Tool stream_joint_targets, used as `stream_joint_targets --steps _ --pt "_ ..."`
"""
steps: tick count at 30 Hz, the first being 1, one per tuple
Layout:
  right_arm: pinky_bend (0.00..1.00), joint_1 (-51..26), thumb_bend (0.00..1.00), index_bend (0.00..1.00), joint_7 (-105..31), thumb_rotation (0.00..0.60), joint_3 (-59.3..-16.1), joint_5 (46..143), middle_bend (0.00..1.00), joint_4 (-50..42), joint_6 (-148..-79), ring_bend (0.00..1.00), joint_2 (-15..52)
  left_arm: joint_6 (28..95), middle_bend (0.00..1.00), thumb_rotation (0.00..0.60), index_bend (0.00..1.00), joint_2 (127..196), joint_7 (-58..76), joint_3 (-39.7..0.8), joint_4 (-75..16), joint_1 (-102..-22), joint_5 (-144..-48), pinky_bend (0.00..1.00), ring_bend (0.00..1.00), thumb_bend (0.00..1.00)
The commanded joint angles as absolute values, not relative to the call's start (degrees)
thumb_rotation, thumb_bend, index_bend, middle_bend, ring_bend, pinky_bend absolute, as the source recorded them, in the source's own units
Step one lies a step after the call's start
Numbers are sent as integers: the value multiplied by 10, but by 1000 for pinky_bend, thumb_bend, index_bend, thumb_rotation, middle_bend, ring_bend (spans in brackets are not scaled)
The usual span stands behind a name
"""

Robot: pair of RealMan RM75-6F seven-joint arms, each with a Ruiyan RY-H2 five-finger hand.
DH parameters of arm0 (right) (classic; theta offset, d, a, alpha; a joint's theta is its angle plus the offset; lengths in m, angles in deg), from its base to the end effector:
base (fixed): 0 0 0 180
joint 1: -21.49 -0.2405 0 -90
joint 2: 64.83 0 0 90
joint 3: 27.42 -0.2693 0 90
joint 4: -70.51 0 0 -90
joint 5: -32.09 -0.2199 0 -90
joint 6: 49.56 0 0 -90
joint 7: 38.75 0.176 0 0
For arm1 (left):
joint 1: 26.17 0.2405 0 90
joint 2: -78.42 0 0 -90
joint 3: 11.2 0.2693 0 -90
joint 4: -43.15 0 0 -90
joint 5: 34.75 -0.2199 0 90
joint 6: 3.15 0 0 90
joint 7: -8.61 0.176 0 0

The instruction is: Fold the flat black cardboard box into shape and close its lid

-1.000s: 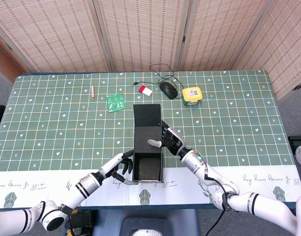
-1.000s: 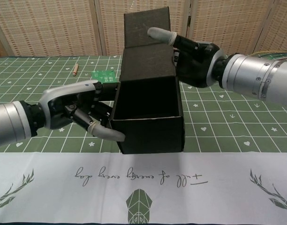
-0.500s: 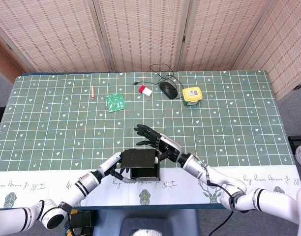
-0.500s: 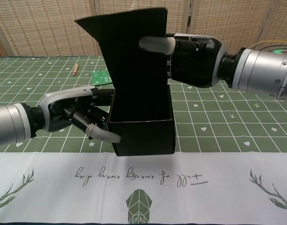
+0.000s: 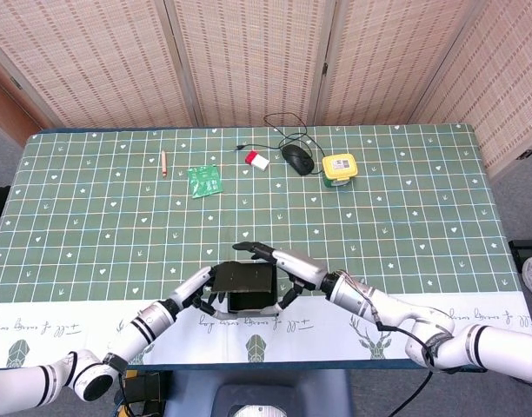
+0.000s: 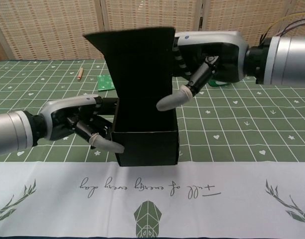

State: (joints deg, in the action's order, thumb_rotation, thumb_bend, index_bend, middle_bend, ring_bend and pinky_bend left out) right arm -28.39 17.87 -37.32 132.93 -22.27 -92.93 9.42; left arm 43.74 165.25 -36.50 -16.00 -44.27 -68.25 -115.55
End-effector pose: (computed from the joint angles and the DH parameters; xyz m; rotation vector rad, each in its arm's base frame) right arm -0.0636 -0.3494 -0.0059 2.1772 -1.7721 1.3693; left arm -0.1358 0.3312 -0.0692 -1.7169 -2.0471 -1.2994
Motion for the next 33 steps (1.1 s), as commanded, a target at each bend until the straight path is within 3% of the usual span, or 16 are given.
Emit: stream_joint_targets --steps 1,8,18,33 --pt "102 -316 0 0 52 600 -363 1310 0 -276 -874 0 46 436 264 600 281 1656 -356 -162 -435 -681 -1146 715 604 37" --pt "78 -341 0 0 -102 600 -351 1283 0 -324 -817 0 9 428 265 600 277 1664 -349 -164 -421 -676 -1131 715 604 36" --pt "57 -338 0 0 -285 600 -337 1218 0 -360 -798 0 5 428 265 600 269 1679 -338 -165 -402 -669 -1124 715 604 37" --pt "62 -352 0 0 -467 600 -340 1030 50 -339 -832 10 86 456 264 600 246 1731 -197 -179 -400 -644 -1040 718 603 36"
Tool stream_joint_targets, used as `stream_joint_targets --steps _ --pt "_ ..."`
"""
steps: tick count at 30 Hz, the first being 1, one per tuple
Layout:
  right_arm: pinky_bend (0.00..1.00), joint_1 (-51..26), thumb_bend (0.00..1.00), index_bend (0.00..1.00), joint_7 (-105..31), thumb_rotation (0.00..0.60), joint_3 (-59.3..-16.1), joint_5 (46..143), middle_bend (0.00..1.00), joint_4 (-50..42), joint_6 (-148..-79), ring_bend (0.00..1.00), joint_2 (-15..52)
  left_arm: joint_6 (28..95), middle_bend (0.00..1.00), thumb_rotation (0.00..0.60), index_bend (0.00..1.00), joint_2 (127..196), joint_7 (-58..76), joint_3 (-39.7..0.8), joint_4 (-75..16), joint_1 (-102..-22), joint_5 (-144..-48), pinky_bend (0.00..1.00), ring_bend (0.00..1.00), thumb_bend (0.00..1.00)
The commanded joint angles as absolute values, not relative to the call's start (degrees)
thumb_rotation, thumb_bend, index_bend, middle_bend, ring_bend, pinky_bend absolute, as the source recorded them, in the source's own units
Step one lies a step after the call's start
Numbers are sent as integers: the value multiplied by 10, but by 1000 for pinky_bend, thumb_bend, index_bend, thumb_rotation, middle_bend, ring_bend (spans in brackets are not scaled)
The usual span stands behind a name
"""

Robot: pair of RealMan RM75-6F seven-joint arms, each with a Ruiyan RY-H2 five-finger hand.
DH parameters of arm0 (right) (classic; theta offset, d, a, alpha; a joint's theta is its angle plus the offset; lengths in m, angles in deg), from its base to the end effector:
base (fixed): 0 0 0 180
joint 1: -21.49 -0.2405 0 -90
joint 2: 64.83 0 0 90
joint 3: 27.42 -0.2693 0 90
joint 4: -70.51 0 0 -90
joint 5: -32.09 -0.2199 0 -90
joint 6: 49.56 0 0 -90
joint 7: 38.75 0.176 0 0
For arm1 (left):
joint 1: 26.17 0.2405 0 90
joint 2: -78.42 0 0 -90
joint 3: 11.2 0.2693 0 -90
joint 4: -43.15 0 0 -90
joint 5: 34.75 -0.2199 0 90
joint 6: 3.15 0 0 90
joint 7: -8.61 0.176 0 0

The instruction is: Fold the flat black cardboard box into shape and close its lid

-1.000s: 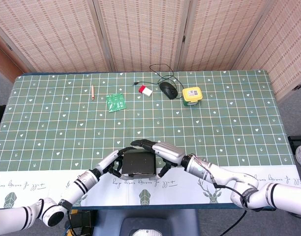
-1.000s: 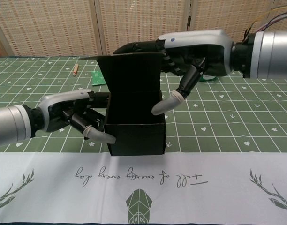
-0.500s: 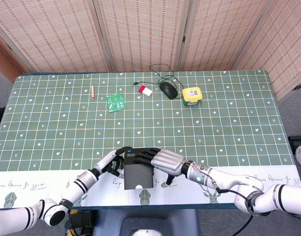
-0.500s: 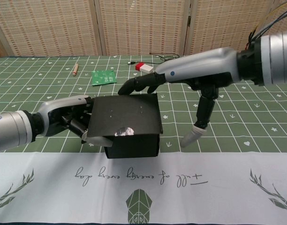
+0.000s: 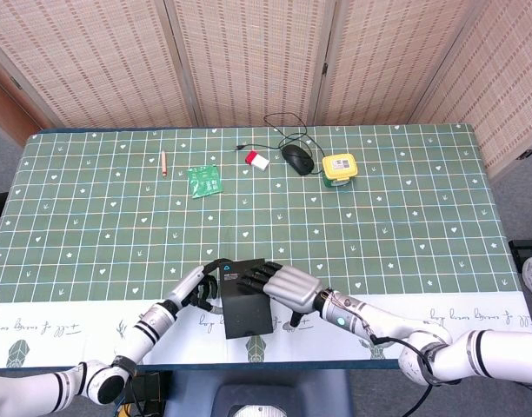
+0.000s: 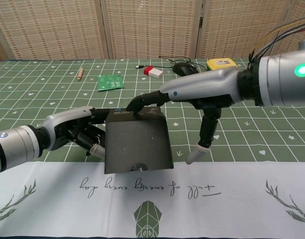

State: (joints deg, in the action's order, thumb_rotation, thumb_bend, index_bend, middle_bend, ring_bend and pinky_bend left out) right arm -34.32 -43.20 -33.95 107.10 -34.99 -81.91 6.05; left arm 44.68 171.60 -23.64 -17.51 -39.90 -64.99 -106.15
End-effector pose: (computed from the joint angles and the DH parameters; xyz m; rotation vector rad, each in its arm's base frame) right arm -0.0586 -0.3203 -0.0256 2.5080 -0.9676 0.8425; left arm -0.1600 0.3331 -0.0935 -1.5947 -1.9654 -1.2340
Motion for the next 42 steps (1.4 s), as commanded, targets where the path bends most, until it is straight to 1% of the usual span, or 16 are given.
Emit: stream_joint_targets --steps 1,7,11,13,15,17,18,21,25,30,34,39,42 --pt "66 -355 0 0 -476 600 -340 1018 53 -337 -834 15 91 458 265 600 245 1734 -188 -180 -401 -643 -1034 719 603 36" --pt "85 -373 0 0 -512 600 -341 955 70 -331 -847 38 118 478 265 600 238 1758 -127 -191 -394 -635 -1000 720 603 37" --pt "95 -382 0 0 -517 600 -339 932 71 -335 -844 46 116 488 265 600 222 1767 -96 -200 -394 -630 -978 720 603 36" --pt "101 -384 0 0 -518 600 -337 922 71 -336 -845 53 114 490 263 600 194 1769 -85 -204 -395 -628 -967 720 601 36" --pt "103 -385 0 0 -521 600 -336 916 72 -335 -852 55 113 483 225 600 121 1766 -72 -207 -396 -629 -960 720 592 37" --pt "103 -385 0 0 -522 600 -335 911 76 -334 -856 55 114 475 143 600 25 1757 -69 -210 -405 -630 -954 720 579 37" --pt "104 -386 0 0 -521 600 -335 907 77 -332 -858 55 115 473 102 600 3 1753 -66 -210 -411 -629 -953 720 571 37" --pt "113 -388 0 0 -519 600 -337 898 86 -325 -863 63 123 467 41 600 0 1743 -56 -209 -427 -627 -950 720 552 36" --pt "121 -393 0 0 -509 600 -339 886 105 -319 -856 77 124 462 0 600 0 1737 -36 -202 -441 -626 -946 720 513 37" --pt "124 -394 0 0 -496 600 -338 884 110 -323 -846 82 109 457 0 600 0 1727 -19 -202 -464 -624 -928 720 503 36" --pt "151 -390 0 0 -493 600 -343 881 118 -332 -866 103 110 465 0 600 0 1726 2 -203 -478 -623 -917 720 501 37" --pt "211 -396 0 0 -519 600 -344 840 137 -336 -903 164 129 476 0 600 0 1741 32 -205 -490 -626 -900 719 501 36" --pt "226 -404 0 0 -531 600 -341 819 140 -348 -899 179 122 480 0 600 0 1750 48 -205 -492 -628 -893 719 501 36"
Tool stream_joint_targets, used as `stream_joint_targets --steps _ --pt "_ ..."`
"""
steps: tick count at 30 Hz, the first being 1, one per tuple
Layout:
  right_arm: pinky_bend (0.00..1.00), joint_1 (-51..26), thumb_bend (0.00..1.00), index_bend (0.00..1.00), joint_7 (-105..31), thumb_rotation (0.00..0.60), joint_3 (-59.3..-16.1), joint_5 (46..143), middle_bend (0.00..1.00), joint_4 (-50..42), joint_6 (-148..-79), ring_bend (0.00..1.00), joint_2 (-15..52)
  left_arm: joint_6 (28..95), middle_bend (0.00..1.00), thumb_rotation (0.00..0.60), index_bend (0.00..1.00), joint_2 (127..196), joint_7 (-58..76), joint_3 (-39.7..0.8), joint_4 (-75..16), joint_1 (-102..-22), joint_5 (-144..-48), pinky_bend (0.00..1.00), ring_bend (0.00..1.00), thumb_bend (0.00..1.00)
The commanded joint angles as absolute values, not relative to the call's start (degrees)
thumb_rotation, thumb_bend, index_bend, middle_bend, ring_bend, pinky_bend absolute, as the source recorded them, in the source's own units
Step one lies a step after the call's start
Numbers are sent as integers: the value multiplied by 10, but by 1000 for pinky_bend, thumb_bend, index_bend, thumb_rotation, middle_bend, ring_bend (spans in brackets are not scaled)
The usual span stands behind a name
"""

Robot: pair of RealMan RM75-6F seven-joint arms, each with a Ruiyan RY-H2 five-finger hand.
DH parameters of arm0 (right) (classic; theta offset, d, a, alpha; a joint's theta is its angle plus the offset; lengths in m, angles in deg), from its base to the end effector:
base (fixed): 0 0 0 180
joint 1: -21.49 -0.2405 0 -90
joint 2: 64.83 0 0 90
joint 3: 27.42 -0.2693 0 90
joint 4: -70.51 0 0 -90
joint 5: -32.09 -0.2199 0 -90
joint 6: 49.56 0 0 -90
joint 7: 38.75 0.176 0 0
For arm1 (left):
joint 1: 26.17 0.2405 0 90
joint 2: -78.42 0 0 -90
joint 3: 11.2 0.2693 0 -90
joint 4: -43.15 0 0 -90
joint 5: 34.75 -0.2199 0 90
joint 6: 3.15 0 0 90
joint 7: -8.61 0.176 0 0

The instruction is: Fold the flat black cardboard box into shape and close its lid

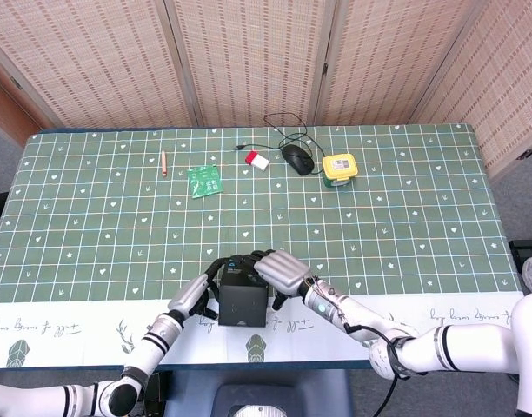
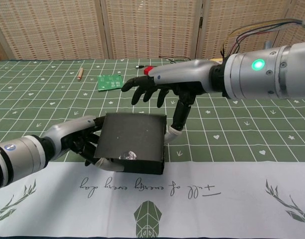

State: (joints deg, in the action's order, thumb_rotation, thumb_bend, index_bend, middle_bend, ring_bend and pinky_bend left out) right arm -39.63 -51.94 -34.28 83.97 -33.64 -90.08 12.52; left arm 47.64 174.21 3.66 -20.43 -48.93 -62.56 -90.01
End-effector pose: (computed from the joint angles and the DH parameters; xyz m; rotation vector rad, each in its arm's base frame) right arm -0.0392 -0.3451 -0.0429 2.2873 -1.1700 0.8973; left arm -0.1456 0.3112 -0.1032 -1.5807 -1.8591 -1.0918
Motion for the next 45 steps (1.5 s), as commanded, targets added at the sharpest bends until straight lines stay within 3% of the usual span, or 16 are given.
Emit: stream_joint_targets --steps 1,15,28,40,45 --pt "226 -407 0 0 -529 600 -340 813 140 -354 -891 179 114 480 0 600 0 1751 51 -206 -491 -629 -889 719 501 36" --pt "226 -420 0 0 -482 600 -346 802 106 -412 -837 155 46 489 0 600 0 1768 82 -212 -479 -629 -864 720 501 37" --pt "226 -462 0 0 -661 600 -326 685 127 -387 -1050 154 197 514 0 600 0 1783 122 -217 -494 -629 -845 719 501 37" --pt "227 -472 0 0 -746 600 -315 635 127 -379 -1089 154 237 518 0 600 0 1740 137 -211 -506 -620 -859 719 523 37" --pt "227 -470 0 0 -764 600 -309 646 127 -379 -1092 155 233 520 0 600 0 1717 158 -204 -513 -621 -867 657 336 37"
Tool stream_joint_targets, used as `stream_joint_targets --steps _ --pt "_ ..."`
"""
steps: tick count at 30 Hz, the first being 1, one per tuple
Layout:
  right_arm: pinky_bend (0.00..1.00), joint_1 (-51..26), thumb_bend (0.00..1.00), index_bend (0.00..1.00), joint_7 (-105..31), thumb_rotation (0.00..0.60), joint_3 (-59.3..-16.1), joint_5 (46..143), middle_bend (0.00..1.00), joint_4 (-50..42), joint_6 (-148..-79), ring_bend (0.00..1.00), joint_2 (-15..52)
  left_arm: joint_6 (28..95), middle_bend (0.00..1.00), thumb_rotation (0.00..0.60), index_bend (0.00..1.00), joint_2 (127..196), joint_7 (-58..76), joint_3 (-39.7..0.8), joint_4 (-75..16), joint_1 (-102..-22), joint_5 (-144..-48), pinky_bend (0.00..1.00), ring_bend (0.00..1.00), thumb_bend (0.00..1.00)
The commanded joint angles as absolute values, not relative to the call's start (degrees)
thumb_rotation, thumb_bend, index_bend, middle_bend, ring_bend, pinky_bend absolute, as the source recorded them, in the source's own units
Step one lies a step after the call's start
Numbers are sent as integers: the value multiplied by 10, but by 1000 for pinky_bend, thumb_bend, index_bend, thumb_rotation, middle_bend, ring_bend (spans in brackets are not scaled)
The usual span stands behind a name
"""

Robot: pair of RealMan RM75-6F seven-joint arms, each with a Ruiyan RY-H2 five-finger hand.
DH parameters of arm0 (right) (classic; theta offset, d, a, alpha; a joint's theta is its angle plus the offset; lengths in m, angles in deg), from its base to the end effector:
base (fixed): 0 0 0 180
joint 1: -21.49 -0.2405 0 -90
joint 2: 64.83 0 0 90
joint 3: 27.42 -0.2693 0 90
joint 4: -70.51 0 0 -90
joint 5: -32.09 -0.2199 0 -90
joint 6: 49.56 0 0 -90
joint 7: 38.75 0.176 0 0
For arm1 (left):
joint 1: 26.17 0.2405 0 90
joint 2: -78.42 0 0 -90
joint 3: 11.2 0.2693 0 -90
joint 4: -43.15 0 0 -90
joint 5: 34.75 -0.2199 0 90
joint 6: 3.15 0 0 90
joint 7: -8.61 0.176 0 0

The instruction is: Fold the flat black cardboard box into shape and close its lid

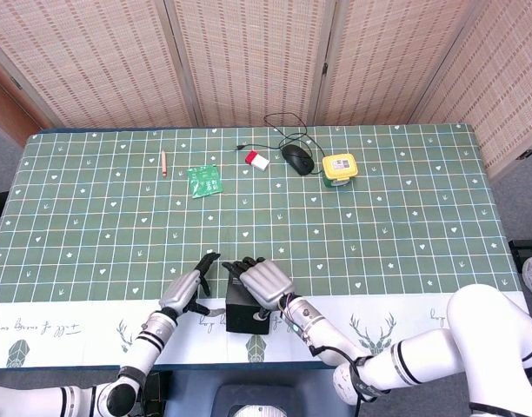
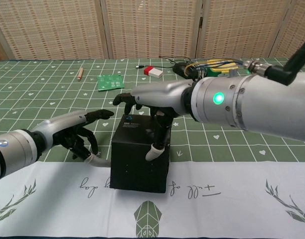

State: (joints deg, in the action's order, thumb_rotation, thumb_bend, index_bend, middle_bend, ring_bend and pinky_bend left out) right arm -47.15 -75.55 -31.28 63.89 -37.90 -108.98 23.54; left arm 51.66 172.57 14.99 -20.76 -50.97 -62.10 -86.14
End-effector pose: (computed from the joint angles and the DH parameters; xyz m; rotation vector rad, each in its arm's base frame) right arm -0.0152 -0.3194 -0.0791 2.2208 -1.0041 0.7733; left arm -0.1564 0.3173 -0.0867 -1.6008 -1.6819 -1.0134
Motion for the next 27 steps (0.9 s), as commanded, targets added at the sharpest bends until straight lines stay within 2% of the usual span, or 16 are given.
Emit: stream_joint_targets --steps 1,5,7,11,18,27 --pt "227 -470 0 0 -769 600 -307 650 127 -379 -1094 154 233 522 0 600 0 1714 159 -205 -514 -620 -868 639 309 37" --pt "227 -466 0 0 -785 600 -298 662 127 -377 -1100 154 232 525 0 600 0 1700 164 -204 -517 -618 -869 509 60 37" --pt "227 -463 0 0 -793 600 -294 670 127 -374 -1104 154 234 528 0 600 0 1697 164 -204 -515 -616 -873 443 9 37" --pt "227 -455 0 0 -807 600 -283 702 127 -364 -1116 155 242 533 0 600 0 1692 159 -206 -511 -612 -880 388 0 36" --pt "227 -430 0 7 -835 600 -249 791 161 -332 -1139 154 258 529 0 600 0 1684 149 -209 -505 -609 -883 357 0 37" --pt "243 -384 101 173 -817 600 -215 921 256 -279 -1156 156 273 525 0 600 0 1678 141 -215 -498 -608 -884 348 0 37"
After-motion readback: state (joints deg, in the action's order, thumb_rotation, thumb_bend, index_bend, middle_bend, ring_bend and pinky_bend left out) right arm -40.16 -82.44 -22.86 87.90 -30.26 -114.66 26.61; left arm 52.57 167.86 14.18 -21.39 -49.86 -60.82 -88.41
